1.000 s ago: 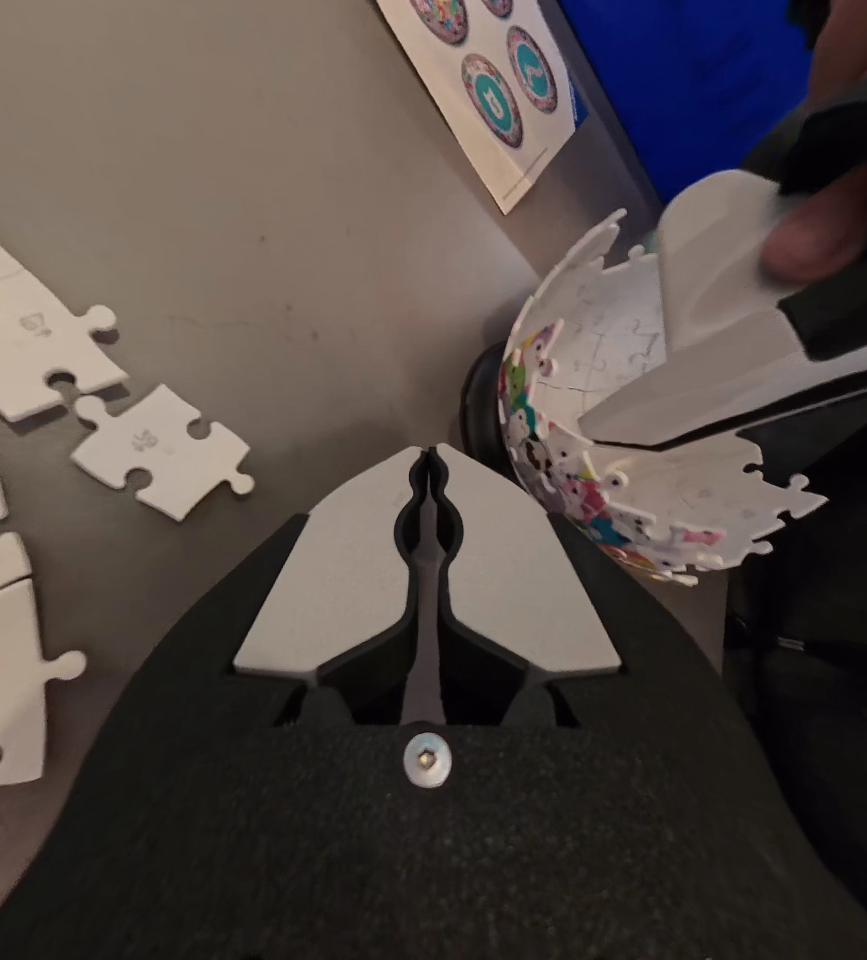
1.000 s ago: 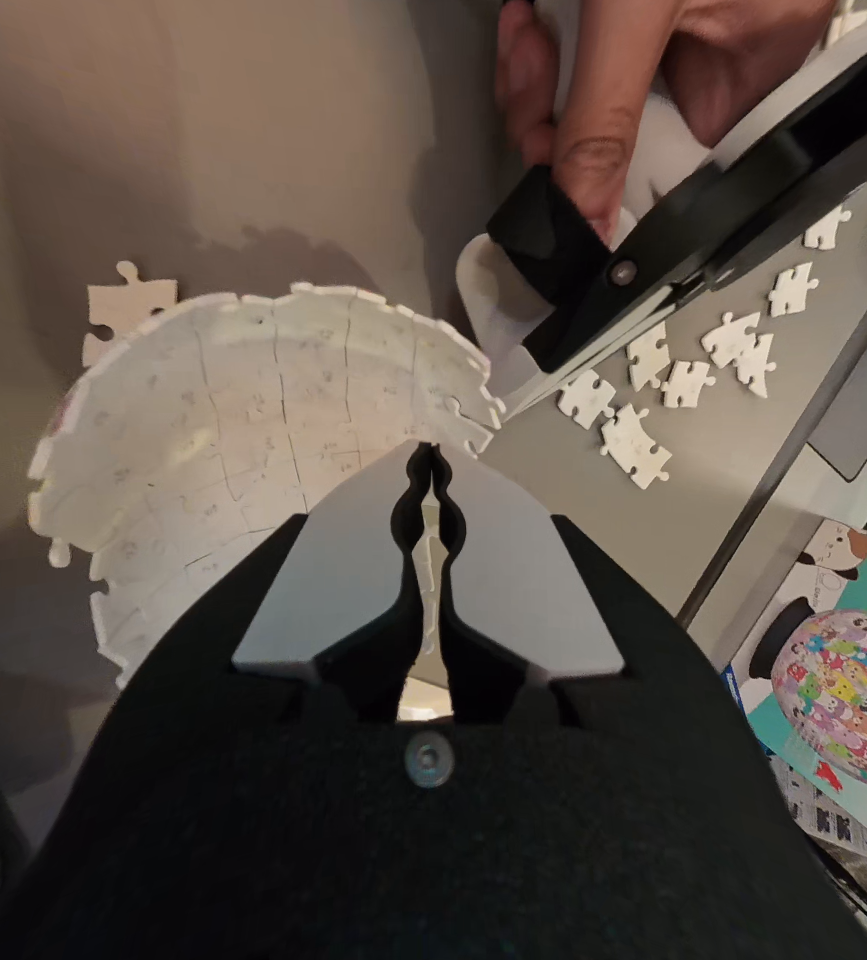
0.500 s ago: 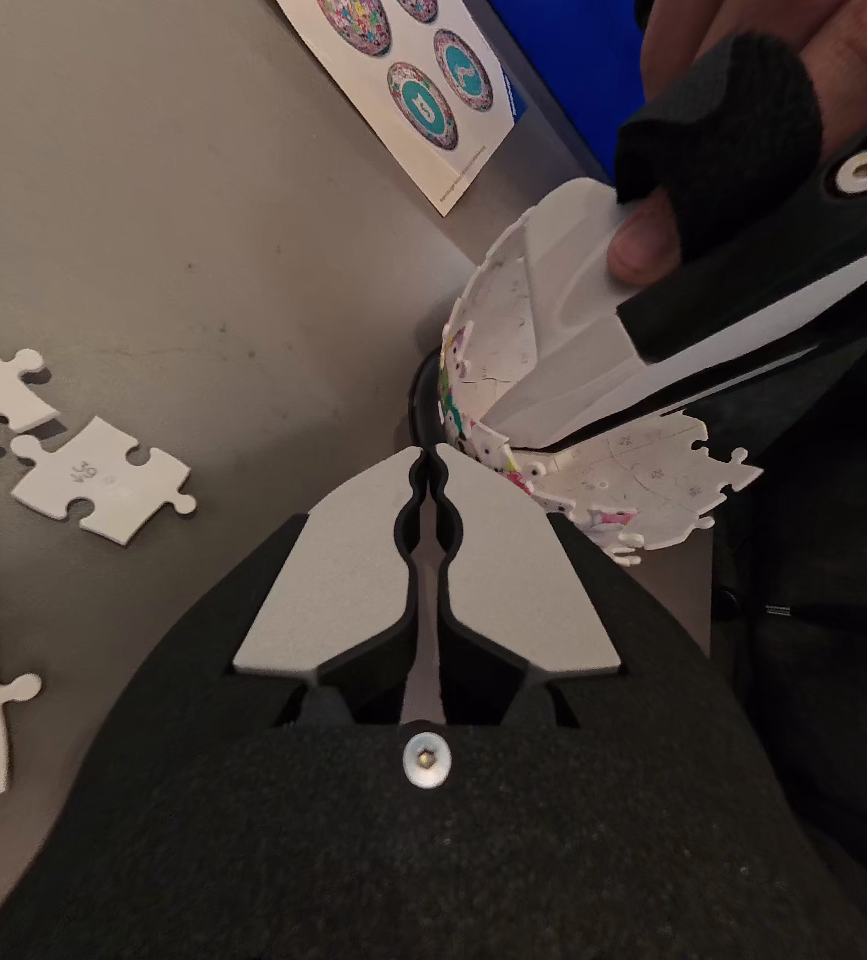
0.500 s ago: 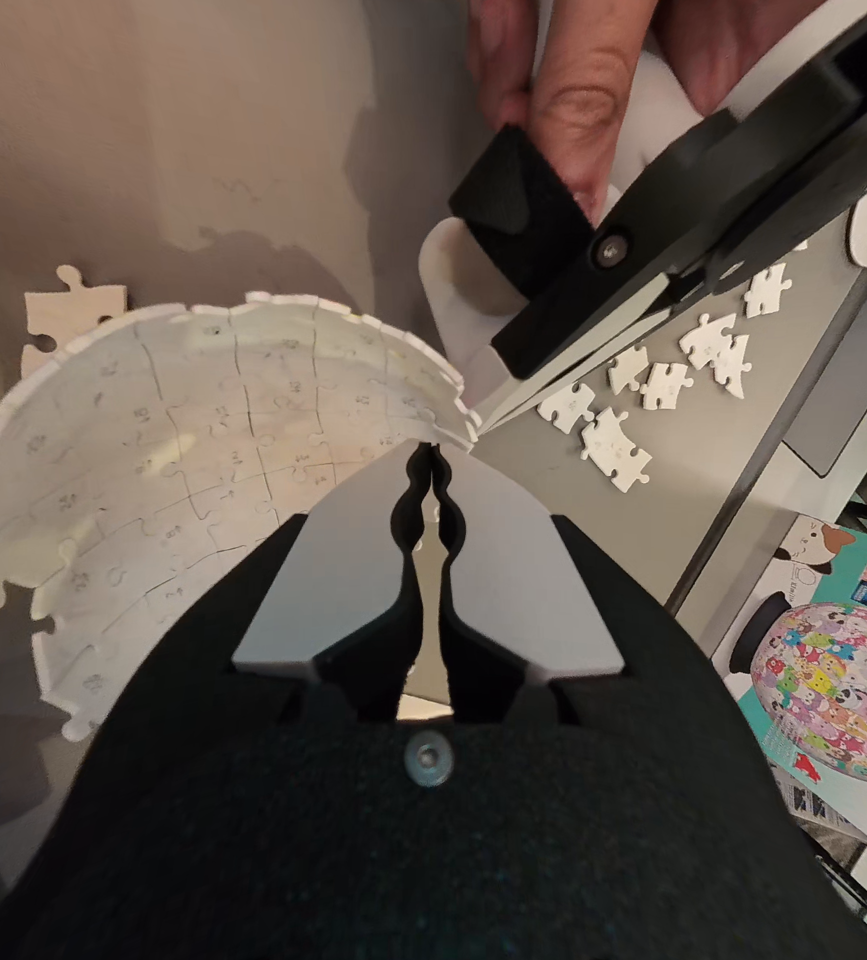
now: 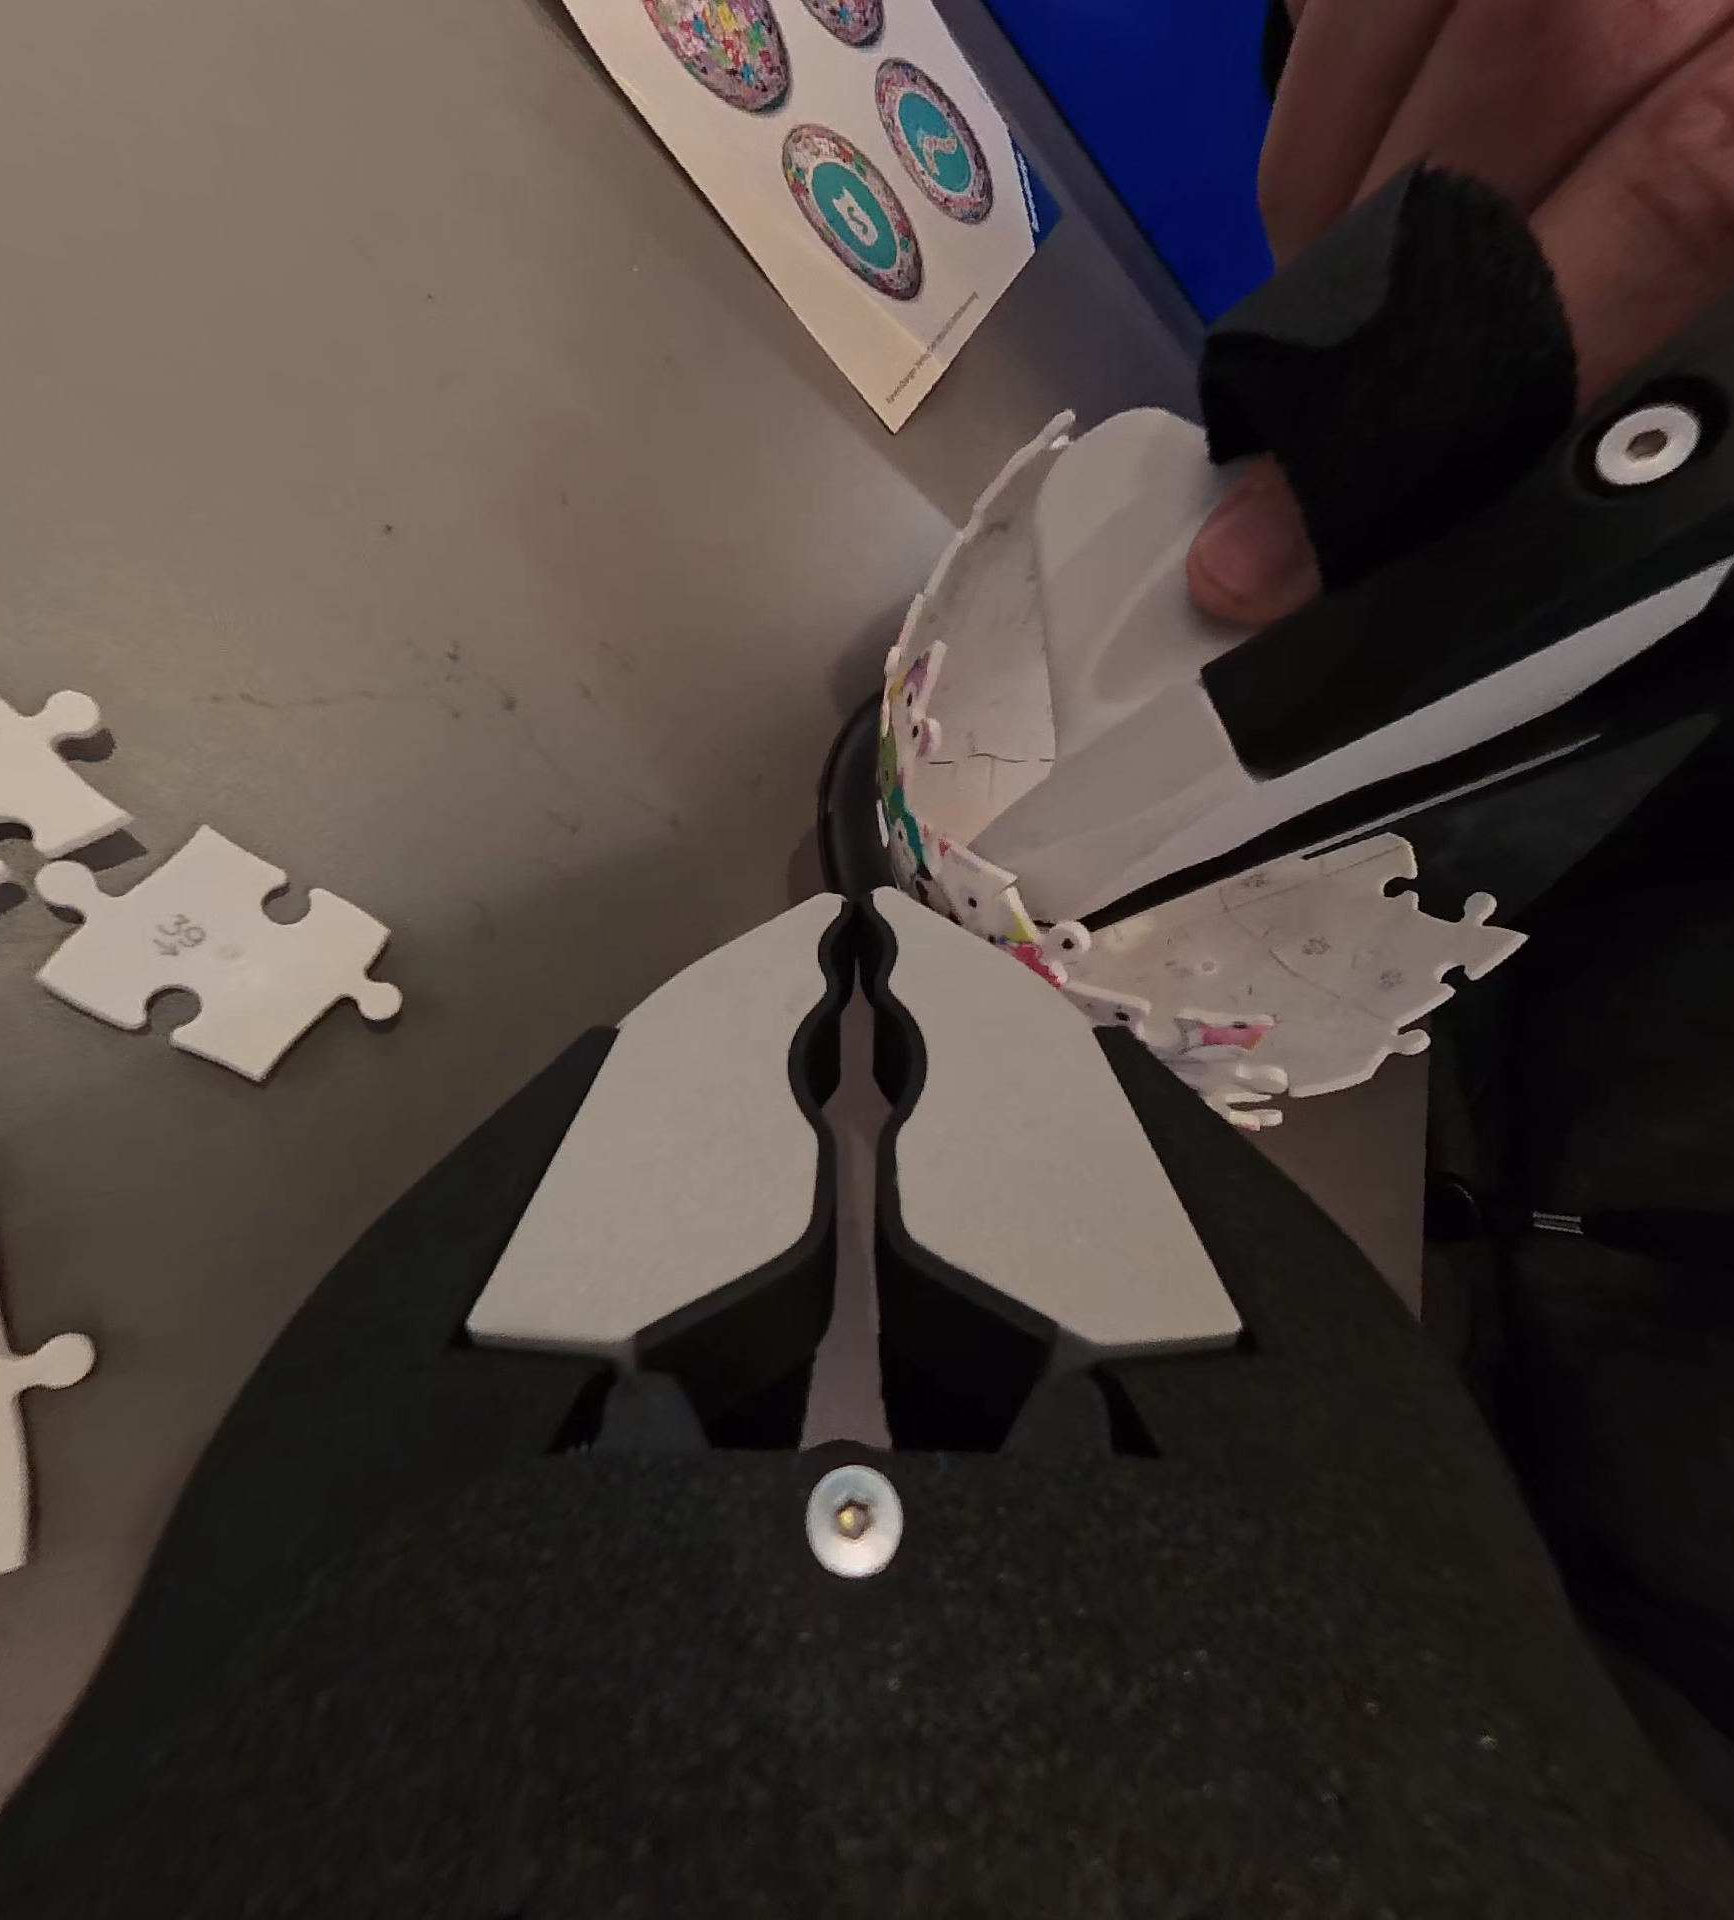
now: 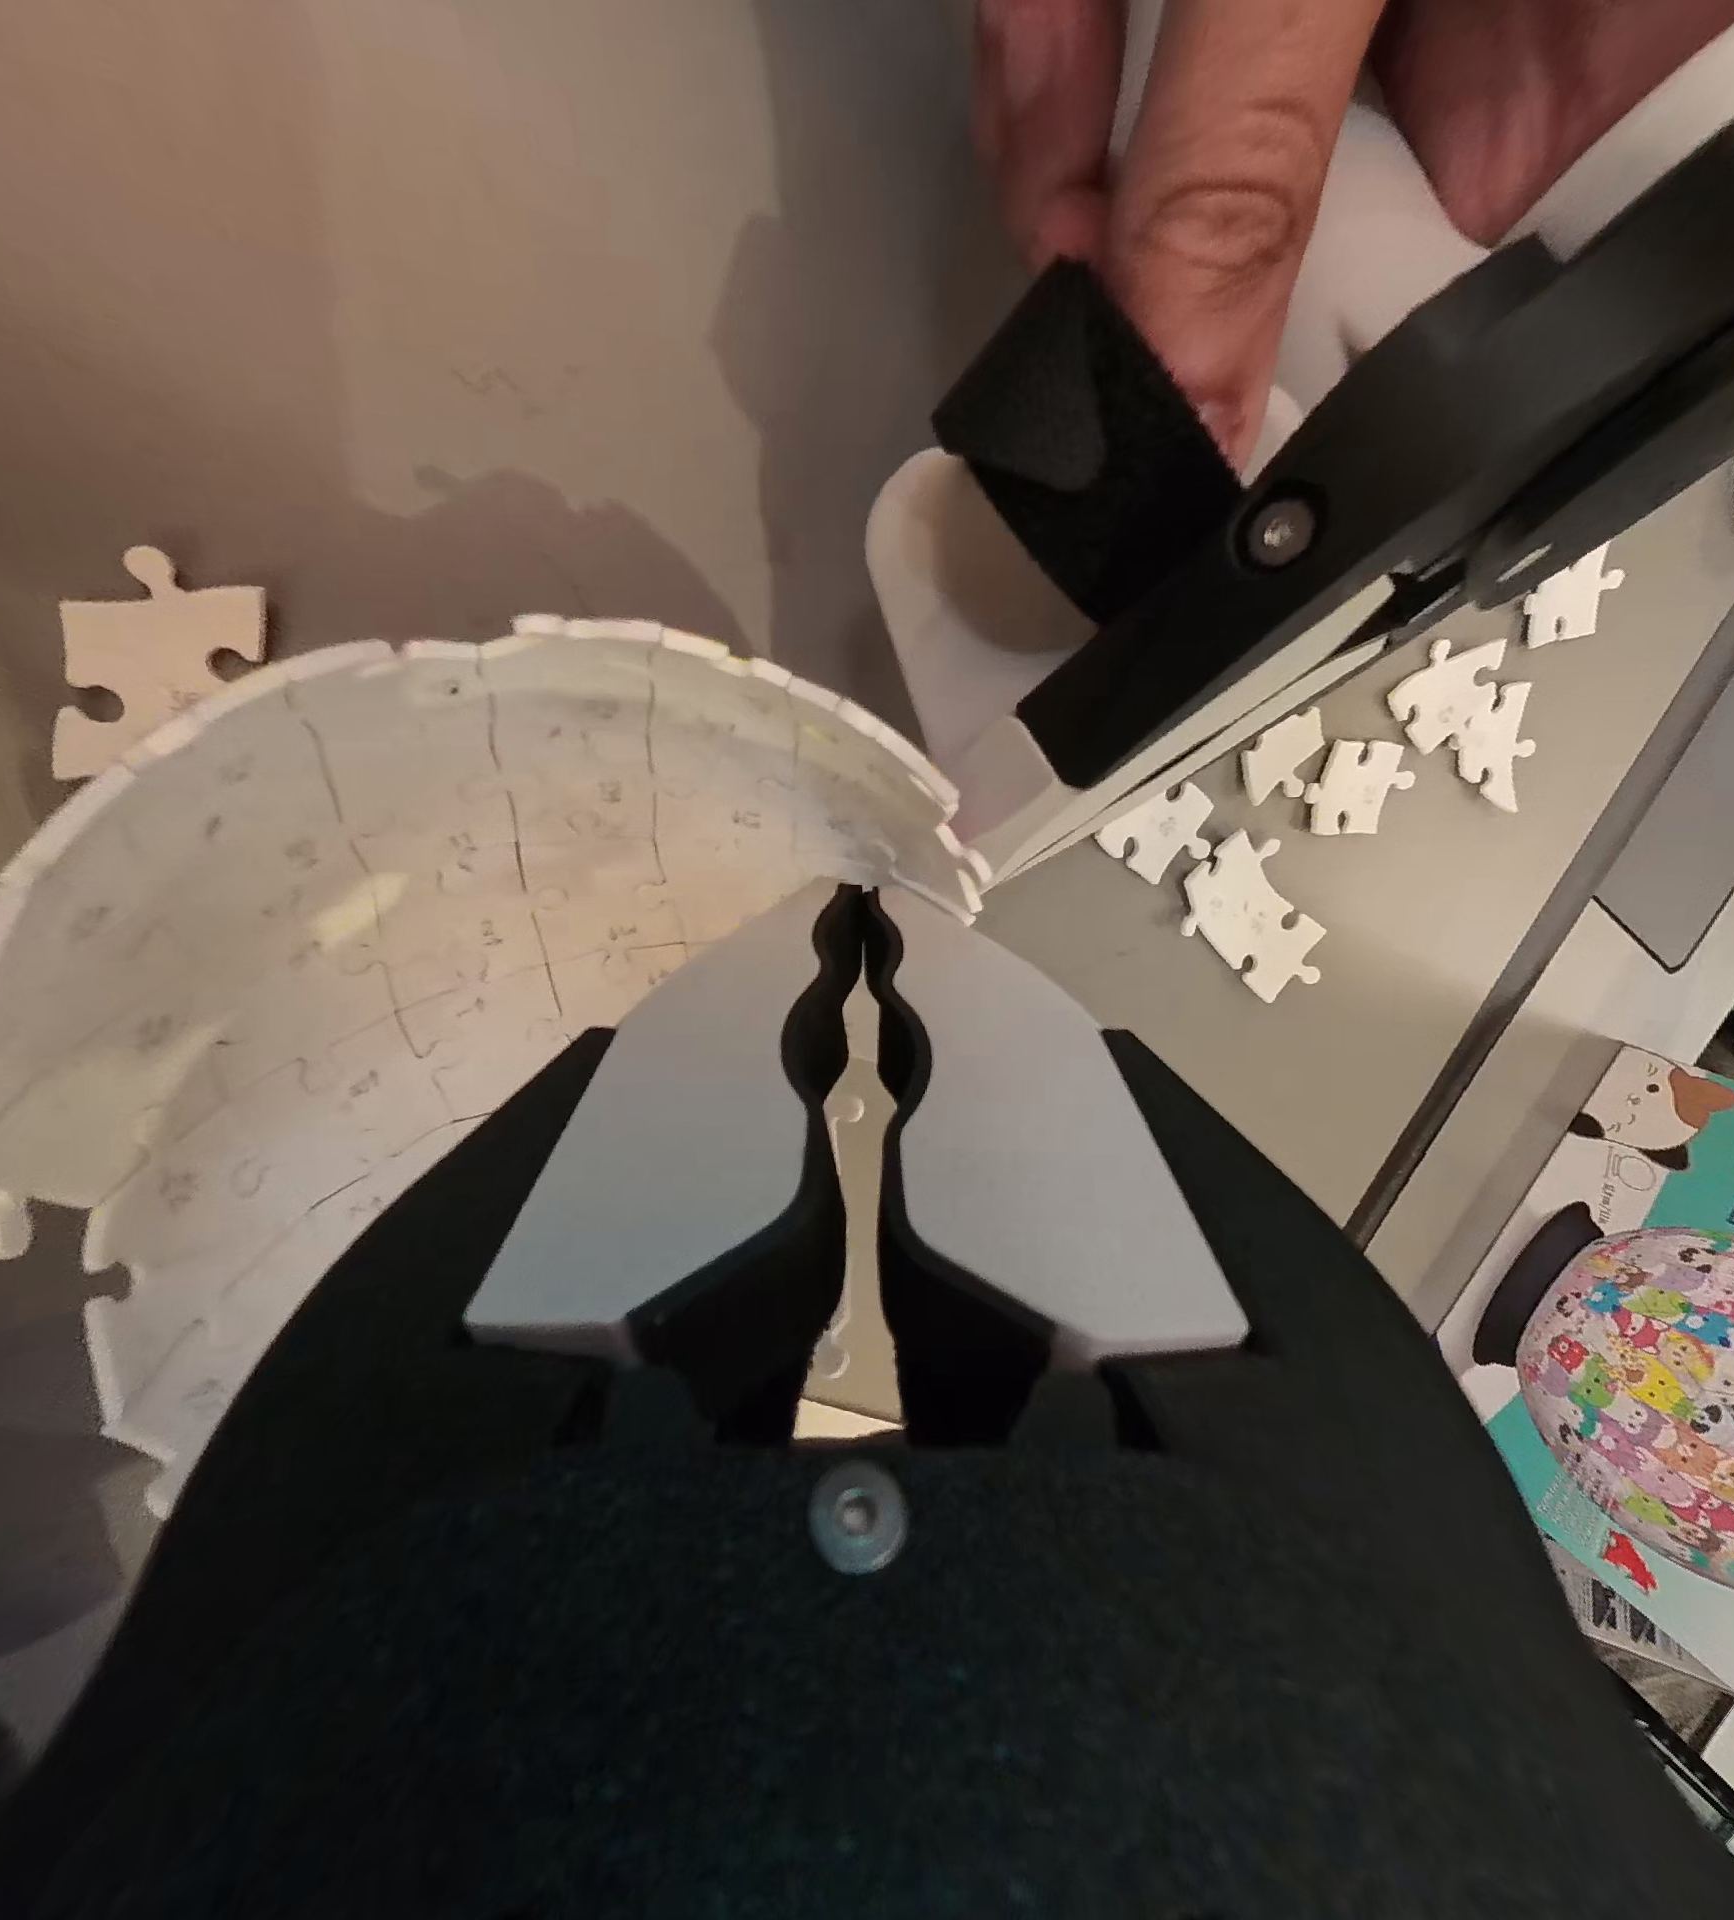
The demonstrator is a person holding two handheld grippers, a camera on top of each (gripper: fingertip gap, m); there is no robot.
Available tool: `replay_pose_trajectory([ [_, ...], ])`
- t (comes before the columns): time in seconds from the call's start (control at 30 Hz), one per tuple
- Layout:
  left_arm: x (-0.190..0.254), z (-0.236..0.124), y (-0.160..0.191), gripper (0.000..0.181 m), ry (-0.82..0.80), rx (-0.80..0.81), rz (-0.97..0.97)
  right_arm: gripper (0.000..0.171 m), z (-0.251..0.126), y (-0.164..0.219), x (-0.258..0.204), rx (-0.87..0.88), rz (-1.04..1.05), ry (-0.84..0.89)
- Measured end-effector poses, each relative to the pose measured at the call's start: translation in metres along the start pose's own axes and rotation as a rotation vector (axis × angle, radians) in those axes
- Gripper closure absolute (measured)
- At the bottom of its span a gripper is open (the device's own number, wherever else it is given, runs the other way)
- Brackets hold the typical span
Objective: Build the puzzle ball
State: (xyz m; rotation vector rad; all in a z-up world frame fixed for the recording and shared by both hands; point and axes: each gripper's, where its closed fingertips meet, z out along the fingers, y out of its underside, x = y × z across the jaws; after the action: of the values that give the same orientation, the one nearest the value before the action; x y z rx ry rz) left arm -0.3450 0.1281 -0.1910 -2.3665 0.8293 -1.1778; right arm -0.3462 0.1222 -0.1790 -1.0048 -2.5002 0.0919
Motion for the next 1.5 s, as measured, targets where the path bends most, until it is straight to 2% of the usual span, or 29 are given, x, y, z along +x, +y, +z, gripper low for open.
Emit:
replay_pose_trajectory([
  [0.33, -0.001, 0.002, 0.001, 0.181, -0.015, -0.010, 0.010, 0.171, 0.000, 0.001, 0.000, 0.000, 0.010, -0.008],
  [0.57, 0.003, -0.008, -0.009, 0.181, 0.016, 0.054, 0.008, 0.171, -0.003, 0.001, 0.002, 0.006, 0.011, 0.005],
  [1.5, 0.002, -0.006, -0.006, 0.181, -0.002, 0.032, 0.027, 0.171, -0.004, 0.000, 0.004, -0.001, 0.014, 0.012],
])
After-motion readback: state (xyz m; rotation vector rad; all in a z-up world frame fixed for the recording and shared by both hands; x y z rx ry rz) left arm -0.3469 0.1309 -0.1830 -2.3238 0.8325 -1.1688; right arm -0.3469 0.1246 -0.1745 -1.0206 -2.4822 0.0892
